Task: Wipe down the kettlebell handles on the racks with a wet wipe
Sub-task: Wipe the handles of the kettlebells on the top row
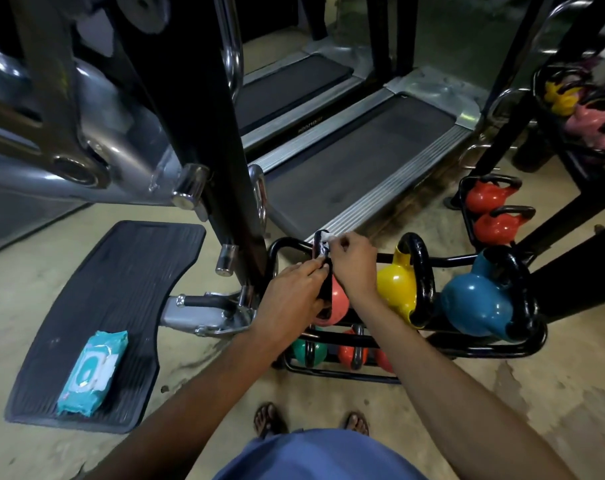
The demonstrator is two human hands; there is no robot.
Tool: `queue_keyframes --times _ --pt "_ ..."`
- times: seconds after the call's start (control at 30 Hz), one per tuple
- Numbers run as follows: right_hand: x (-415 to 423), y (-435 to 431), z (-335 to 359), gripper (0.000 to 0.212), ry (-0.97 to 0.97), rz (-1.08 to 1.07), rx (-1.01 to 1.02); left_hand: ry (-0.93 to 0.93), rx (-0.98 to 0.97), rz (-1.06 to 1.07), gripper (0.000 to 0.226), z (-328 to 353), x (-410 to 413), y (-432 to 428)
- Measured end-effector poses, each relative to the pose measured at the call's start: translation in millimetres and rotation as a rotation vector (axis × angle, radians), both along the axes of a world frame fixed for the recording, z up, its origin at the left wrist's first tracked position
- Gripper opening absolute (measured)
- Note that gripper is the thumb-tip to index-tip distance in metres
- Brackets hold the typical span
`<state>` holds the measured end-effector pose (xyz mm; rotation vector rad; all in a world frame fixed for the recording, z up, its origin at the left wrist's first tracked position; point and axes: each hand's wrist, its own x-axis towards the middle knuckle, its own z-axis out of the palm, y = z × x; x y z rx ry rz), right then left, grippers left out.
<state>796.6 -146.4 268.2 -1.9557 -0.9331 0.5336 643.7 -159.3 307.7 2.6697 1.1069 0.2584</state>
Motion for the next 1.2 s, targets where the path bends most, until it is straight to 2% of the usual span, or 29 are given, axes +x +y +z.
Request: queue_keyframes --times 0.1,0.13,0.2,0.33,0.4,0.5,0.67,0.77,0.83,0.93,1.0,1.07,1.13,1.2 --pt "-9.9 -10.0 4.3 0.025 0.666 -0.044 -0.128 -0.002 -0.030 -0.001 0.061 2.1 -0.1 2.3" --pt "-14.0 -15.9 1.0 0.025 0.793 -0.061 -0.144 -0.005 -0.037 -0.002 0.061 2.1 -0.5 2.3" --pt "-16.8 -18.4 -3.7 0.025 0.970 -0.107 -0.119 -0.015 -0.036 0.003 0.061 1.2 -0.9 2.3" --pt "-11.5 0.6 8.0 0.049 1.222 -0.097 -0.024 -0.037 0.001 -0.026 0.066 -0.5 -0.2 -2.4" --pt "-17.3 -4.8 2.4 0.047 1.185 -0.102 -0.025 -0.021 0.040 -0.062 0.071 -4.2 -2.7 -12.4" --pt "-22.7 -32.5 -0.2 0.035 0.881 -0.070 -0.078 0.012 0.071 -0.088 0.076 -15.5 -10.3 -28.6" --pt "-1.2 -8.7 -6.3 0.029 -0.025 0.033 0.060 0.036 0.043 -0.118 0.080 -18.8 -18.7 -34.7" --pt "0.6 11.7 -6.3 0.022 -0.188 0.164 0.110 0.021 0.046 -0.123 0.079 -15.0 -18.2 -33.9" --pt "5.1 25.0 0.3 0.028 -0.246 0.277 0.012 0.033 0.056 -0.129 0.080 -13.6 -18.3 -35.9" --pt "21.3 33.4 14.6 0.022 -0.441 0.567 -0.099 0.032 0.075 -0.166 0.081 -14.1 -20.5 -41.1" --pt "29.6 29.5 23.9 0.033 -0.716 0.881 -0.117 0.045 0.077 -0.182 0.082 -15.2 -23.2 -42.4" --pt "34.5 29.3 32.0 0.054 -0.990 1.113 -0.202 0.077 0.084 -0.199 0.081 -15.9 -25.4 -42.5" --pt "41.1 37.5 40.1 0.070 -1.103 1.148 -0.294 0.083 0.079 -0.202 0.083 -14.9 -26.0 -44.3" --pt "41.6 44.7 47.8 0.076 -1.154 1.122 -0.341 0.057 0.070 -0.197 0.084 -14.3 -26.1 -47.2"
